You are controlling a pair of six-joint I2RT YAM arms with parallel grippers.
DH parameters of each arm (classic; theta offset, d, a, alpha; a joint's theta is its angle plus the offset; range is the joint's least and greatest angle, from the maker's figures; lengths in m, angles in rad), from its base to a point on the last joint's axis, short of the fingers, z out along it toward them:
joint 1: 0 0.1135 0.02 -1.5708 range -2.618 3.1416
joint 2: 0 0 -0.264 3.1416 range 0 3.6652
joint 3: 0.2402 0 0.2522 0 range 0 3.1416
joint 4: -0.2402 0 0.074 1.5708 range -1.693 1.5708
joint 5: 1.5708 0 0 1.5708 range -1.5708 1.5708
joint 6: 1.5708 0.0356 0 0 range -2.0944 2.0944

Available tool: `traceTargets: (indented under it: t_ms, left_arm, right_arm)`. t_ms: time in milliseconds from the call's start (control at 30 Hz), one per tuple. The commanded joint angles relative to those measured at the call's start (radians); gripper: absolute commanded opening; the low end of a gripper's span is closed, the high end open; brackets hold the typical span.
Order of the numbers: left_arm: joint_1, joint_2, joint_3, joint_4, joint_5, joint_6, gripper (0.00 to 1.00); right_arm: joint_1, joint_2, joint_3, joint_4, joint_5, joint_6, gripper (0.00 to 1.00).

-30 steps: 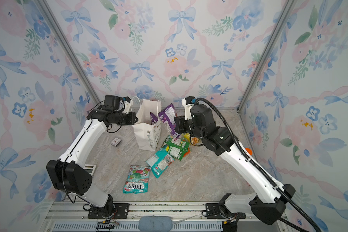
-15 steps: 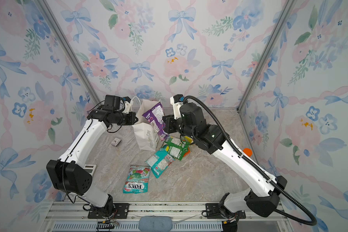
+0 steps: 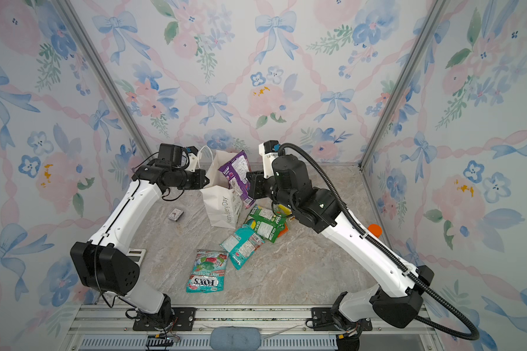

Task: Place the snacks into the paper bag
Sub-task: 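Carry the purple bag over the paper bag beside the left gripper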

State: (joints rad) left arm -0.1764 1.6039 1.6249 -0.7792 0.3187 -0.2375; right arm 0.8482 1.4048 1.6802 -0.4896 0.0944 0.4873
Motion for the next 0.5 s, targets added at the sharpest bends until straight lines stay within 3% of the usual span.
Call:
traceTargets:
  t_ms: [0,467]
  left_arm:
    - [-0.012,-0.019,-0.014,0.007,0.003,-0.004,0.00]
    - [-0.012,-0.007,-0.014,0.007,0.014,-0.007,0.00]
  right_arm:
    - [0.019,0.035,0.060,0.085,0.011,0.009,0.00]
    - [0.045,0.182,0.175,0.225,0.111,0.023,0.00]
